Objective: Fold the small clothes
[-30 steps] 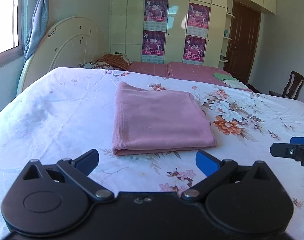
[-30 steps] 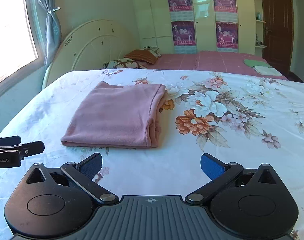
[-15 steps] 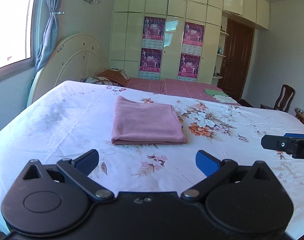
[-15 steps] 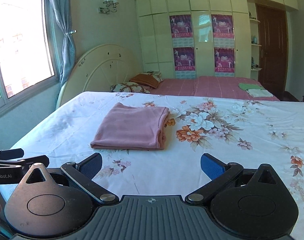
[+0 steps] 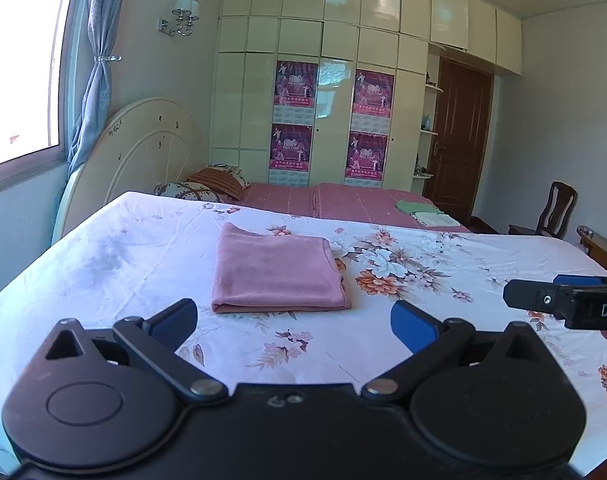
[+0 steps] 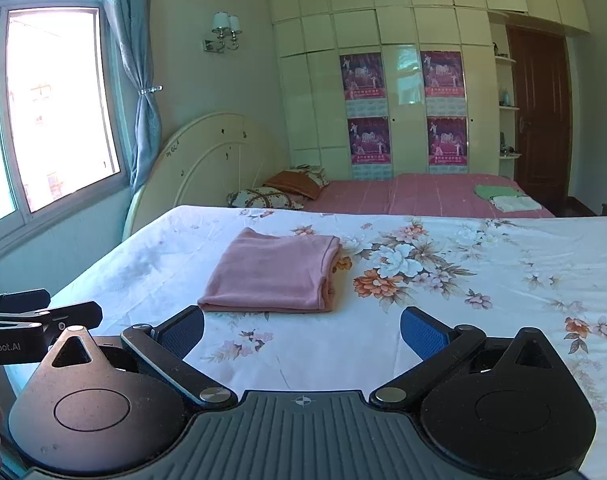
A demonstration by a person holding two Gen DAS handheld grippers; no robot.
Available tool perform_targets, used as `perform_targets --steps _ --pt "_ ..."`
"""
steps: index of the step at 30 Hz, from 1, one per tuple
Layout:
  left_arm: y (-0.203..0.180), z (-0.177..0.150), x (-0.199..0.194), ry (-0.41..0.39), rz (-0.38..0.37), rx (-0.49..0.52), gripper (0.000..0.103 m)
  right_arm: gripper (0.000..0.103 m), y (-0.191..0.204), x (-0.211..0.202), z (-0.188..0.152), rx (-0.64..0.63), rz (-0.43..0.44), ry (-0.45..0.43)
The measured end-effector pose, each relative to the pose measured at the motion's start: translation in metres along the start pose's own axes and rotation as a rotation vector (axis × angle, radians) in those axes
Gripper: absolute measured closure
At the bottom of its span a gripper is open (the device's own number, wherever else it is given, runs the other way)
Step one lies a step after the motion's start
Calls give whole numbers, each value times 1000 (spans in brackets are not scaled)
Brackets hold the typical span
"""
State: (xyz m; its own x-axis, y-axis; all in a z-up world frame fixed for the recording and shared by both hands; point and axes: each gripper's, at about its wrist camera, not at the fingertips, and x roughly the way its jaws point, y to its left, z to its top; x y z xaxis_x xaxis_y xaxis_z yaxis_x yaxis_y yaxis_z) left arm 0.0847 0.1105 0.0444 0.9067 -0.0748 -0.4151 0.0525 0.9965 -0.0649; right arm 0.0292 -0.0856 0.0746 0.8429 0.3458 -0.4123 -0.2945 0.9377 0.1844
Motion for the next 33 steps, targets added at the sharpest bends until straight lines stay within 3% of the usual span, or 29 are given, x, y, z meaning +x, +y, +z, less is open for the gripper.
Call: perform_targets --steps 33 --pt "-1 2 -6 -25 5 5 0 0 -1 1 5 -13 13 -4"
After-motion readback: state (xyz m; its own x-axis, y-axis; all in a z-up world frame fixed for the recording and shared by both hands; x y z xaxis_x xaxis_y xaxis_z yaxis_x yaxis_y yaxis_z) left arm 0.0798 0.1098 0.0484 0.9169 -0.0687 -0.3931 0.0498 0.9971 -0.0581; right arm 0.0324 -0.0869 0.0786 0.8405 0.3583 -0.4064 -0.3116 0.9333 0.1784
